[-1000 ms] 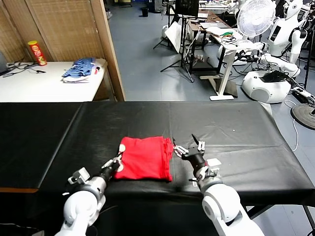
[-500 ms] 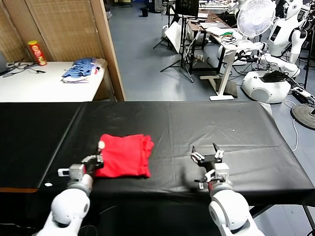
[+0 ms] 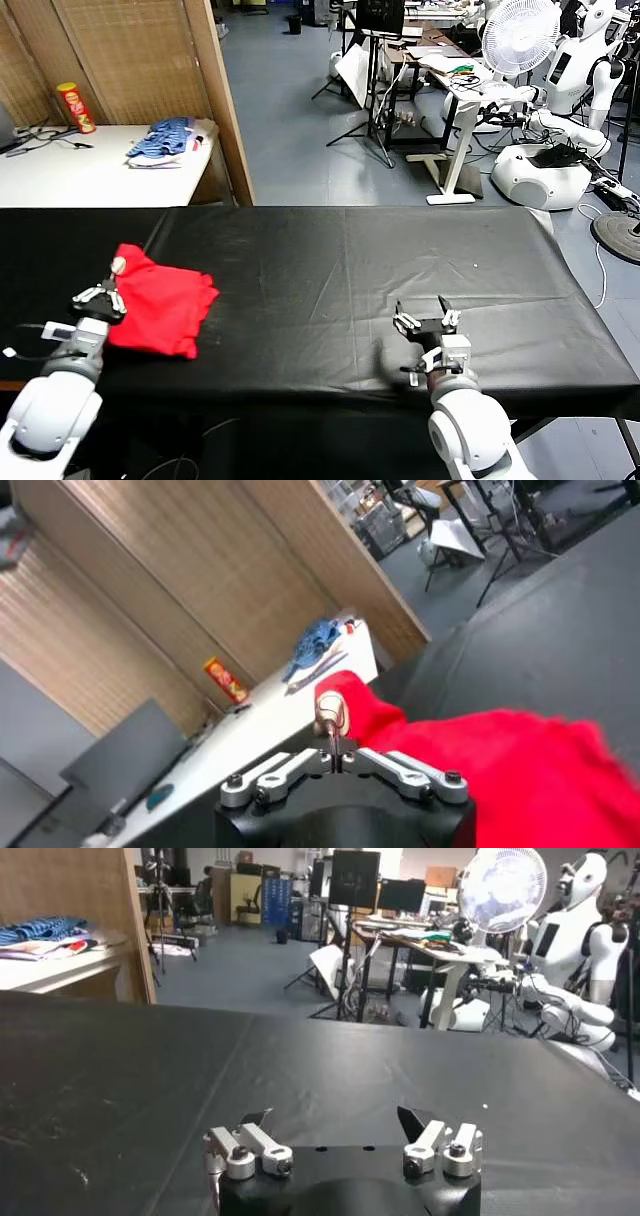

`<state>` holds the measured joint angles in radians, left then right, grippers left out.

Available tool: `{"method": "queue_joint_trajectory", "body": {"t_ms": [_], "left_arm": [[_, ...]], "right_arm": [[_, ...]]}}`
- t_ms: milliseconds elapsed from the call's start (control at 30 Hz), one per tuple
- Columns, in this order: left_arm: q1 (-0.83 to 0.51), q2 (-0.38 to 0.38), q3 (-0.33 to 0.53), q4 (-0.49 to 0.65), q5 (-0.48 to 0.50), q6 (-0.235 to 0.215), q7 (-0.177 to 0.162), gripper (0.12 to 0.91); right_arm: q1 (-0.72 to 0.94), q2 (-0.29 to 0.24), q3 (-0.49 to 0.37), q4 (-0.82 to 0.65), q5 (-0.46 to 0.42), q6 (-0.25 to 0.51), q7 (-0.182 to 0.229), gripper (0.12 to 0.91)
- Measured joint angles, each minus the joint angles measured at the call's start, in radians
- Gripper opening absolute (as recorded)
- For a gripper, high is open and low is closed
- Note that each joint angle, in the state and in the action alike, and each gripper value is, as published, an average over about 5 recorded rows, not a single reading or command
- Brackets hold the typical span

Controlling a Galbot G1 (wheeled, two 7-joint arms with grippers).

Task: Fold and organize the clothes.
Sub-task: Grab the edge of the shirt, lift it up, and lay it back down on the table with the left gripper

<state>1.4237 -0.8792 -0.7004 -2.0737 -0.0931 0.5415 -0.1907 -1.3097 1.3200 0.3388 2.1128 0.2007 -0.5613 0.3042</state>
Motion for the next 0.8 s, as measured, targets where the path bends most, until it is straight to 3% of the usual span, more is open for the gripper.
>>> {"method": "queue_joint_trajectory", "body": {"t_ms": [167,367,567,800], "left_arm": [[0.001,-0.018,0.047,-0.084,-0.153,0.016,-0.044,0.135],[-0.051,-0.119,0.198,-0.119,-0.381,0.008,-0.059,0.135],[-0.137,-0.227,0.348,-0.082,-0.418,-0.008,-0.057,0.135],[-0.193,-0.343,0.442,-0.011,-0.417,-0.026,-0.047,0.135]], "right_arm": [[-0.014,0.0,0.006,0.003,-0.012,0.0,-0.003,0.798],[-0.035,-0.004,0.024,0.017,-0.017,0.001,-0.013,0.798],[-0.053,-0.01,0.03,0.027,-0.014,0.017,-0.053,0.798],[-0.045,-0.013,0.002,0.024,-0.005,0.037,-0.092,0.798]]}}
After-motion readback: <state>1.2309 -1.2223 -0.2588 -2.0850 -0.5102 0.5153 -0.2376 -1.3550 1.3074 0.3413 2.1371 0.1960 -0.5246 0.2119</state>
